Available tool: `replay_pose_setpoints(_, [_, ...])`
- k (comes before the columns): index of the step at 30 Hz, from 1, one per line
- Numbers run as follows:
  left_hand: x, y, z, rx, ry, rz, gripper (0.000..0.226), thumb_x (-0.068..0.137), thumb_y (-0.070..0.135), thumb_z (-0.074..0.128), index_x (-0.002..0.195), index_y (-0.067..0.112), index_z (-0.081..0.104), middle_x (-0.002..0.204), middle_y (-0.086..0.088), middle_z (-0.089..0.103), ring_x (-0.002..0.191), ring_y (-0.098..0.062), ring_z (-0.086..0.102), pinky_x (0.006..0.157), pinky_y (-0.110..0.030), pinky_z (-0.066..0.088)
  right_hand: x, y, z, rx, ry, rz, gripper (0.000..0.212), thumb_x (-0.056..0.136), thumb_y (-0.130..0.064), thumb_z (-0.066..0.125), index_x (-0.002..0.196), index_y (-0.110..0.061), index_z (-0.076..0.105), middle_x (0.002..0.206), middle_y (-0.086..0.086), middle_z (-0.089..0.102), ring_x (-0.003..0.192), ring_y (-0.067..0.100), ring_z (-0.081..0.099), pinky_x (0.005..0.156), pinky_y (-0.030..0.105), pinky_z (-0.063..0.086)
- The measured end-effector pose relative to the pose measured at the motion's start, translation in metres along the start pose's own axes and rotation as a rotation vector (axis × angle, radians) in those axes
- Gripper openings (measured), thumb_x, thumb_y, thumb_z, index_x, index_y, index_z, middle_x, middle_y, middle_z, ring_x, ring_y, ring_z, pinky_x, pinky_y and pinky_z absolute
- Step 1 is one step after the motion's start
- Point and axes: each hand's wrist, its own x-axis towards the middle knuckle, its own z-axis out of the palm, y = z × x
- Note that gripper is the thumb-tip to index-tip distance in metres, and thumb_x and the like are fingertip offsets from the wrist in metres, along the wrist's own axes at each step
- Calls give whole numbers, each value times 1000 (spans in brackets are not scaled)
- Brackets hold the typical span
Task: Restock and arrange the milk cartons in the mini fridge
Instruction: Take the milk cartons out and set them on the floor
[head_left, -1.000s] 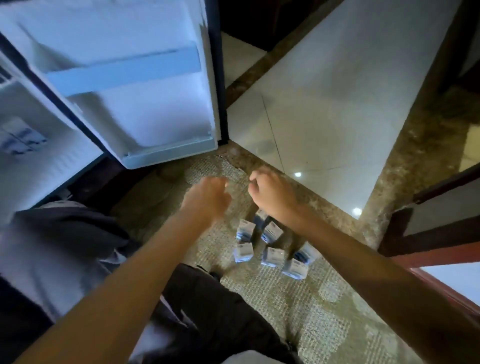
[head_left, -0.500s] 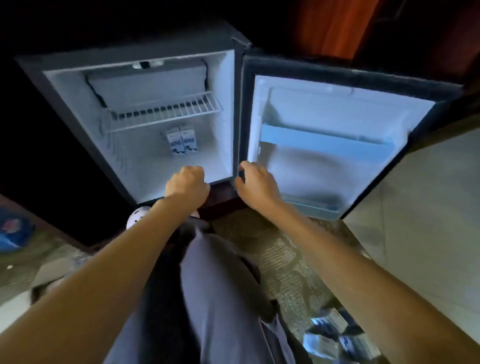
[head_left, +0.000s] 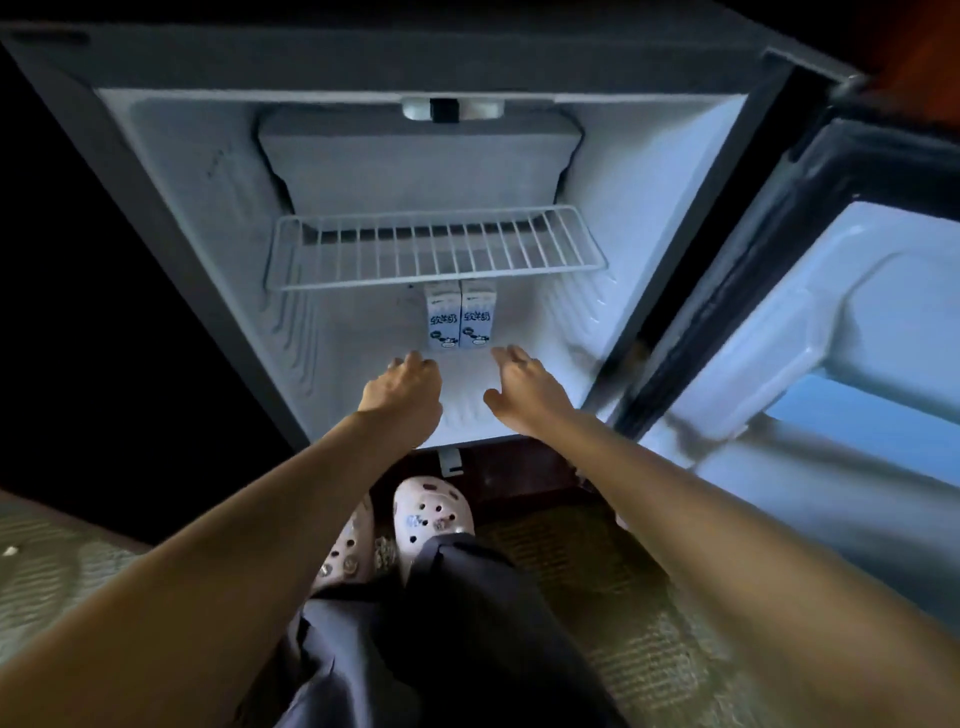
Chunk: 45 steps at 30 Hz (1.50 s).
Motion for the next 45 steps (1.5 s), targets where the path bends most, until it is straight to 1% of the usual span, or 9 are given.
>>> replay_pose_setpoints(4, [52, -17, 19, -4, -32, 22, 41, 89, 5, 46, 129, 0, 36, 139, -13, 33, 128, -30, 38, 99, -42, 39, 54, 7, 10, -44, -66, 5, 72, 92, -17, 48, 150, -12, 5, 159, 6, 1, 145, 28, 9, 107, 42, 34])
replay_pose_setpoints(8, [93, -27, 35, 66, 17, 35, 64, 92, 5, 44, 147, 1, 11, 158, -10, 1, 146, -24, 9, 113, -40, 29, 96, 9, 15, -106, -47, 4, 80, 94, -12, 47, 148, -11, -11, 157, 4, -19, 147, 27, -5, 115, 46, 25])
replay_pose_setpoints(18, [141, -26, 64, 57, 200, 110, 87, 88, -2, 49, 149, 8, -12, 156, -4, -26, 147, -21, -14, 109, -35, 35, 142, 23, 33, -131, 49, 2, 81, 92, -2, 44, 149, -14, -12, 158, -1, -18, 148, 22, -3, 115, 44, 26])
replay_pose_setpoints(27, [147, -8, 61, -64, 366, 62, 84, 87, 0, 54, 149, 4, -2, 152, -11, 21, 137, -24, 29, 108, -28, 33, 123, 30, 41, -155, 304, -141, 63, 87, 4, 47, 145, -2, 22, 153, 14, 22, 133, 34, 33, 98, 40, 44])
replay_pose_setpoints(30, [146, -8, 67, 81, 478, 36, 86, 58, 10, 84, 134, -2, 45, 122, -13, 58, 108, -22, 61, 83, -24, 53, 120, 36, 49, -185, 488, -227, 59, 65, 13, 67, 122, 8, 52, 116, 24, 57, 90, 40, 62, 63, 36, 59])
replay_pose_setpoints(32, [146, -8, 70, 126, 516, 29, 82, 42, 11, 89, 118, 0, 62, 105, -11, 66, 95, -23, 66, 72, -26, 56, 121, 40, 51, -186, 540, -234, 62, 52, 15, 75, 112, 10, 59, 95, 24, 62, 69, 38, 65, 47, 31, 54])
replay_pose_setpoints(35, [144, -3, 67, 104, 463, 26, 55, 80, 6, 65, 131, 3, 44, 133, -14, 43, 127, -28, 42, 98, -32, 43, 121, 40, 48, -178, 478, -219, 54, 61, 13, 72, 113, 6, 59, 99, 26, 57, 77, 39, 63, 52, 35, 55])
replay_pose_setpoints(38, [146, -6, 68, 81, 491, 47, 43, 88, 6, 53, 129, 7, 43, 139, -12, 30, 133, -27, 28, 103, -34, 35, 119, 41, 48, -212, 388, -150, 39, 77, 5, 64, 116, 1, 57, 118, 23, 47, 101, 39, 54, 67, 38, 52])
replay_pose_setpoints(45, [133, -9, 69, -100, 402, 8, 34, 90, -2, 49, 123, 5, 46, 122, -13, 54, 111, -28, 54, 88, -34, 47, 108, 35, 44, -205, 303, -124, 36, 89, -11, 55, 125, -10, 49, 122, 11, 53, 104, 33, 59, 76, 36, 47])
